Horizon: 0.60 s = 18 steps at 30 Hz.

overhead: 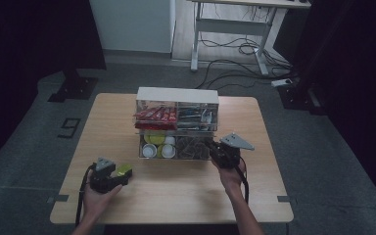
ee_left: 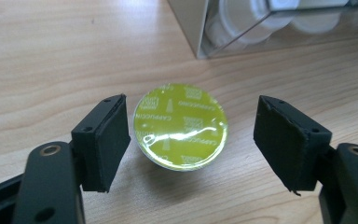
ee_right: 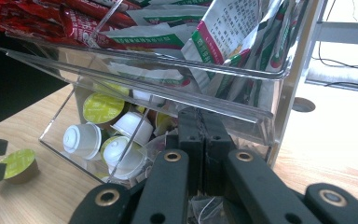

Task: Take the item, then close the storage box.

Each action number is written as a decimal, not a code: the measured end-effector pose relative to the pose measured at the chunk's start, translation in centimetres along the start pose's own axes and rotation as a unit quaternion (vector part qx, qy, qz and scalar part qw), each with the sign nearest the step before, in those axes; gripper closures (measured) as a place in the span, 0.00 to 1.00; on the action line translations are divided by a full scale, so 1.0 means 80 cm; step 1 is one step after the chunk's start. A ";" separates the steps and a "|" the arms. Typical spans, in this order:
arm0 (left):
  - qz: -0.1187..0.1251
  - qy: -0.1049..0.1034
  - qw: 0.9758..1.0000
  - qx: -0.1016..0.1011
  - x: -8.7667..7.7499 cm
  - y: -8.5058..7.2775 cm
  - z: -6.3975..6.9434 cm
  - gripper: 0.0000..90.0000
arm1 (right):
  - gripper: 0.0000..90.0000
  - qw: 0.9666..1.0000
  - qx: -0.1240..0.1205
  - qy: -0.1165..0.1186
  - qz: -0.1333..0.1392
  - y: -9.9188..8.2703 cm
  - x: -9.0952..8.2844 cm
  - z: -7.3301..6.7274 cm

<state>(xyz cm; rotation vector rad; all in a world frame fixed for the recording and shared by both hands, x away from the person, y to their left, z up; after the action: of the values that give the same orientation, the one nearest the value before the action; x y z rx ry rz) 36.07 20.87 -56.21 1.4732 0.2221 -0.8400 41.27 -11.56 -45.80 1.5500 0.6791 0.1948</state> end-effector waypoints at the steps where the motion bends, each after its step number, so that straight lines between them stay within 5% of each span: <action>1: 0.003 -0.001 1.000 0.001 -0.002 0.001 0.002 0.30 | 0.98 1.000 0.000 0.000 0.000 0.000 0.000 0.000; 8: 0.030 -0.014 0.999 -0.001 -0.015 0.009 0.015 0.31 | 0.98 1.000 0.002 0.001 0.001 -0.001 -0.002 0.000; 18: 0.034 -0.027 0.999 -0.004 -0.019 0.008 0.024 0.31 | 0.98 1.000 0.002 0.001 0.002 -0.003 -0.007 0.001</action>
<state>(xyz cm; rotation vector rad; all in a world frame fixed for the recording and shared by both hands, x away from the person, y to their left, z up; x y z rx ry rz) 34.72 19.56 -54.57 1.4398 0.1339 -0.8218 40.79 -11.98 -45.86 1.5558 0.6785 0.1993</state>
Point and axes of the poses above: each handheld gripper's, and its own axes: x roughly forward along the jaws, y roughly out of its top, z roughly to its right, the point moved 8 cm from there along x, roughly forward along the jaws, and after that the axes turned 2 degrees about z, right-handed, at the moved point
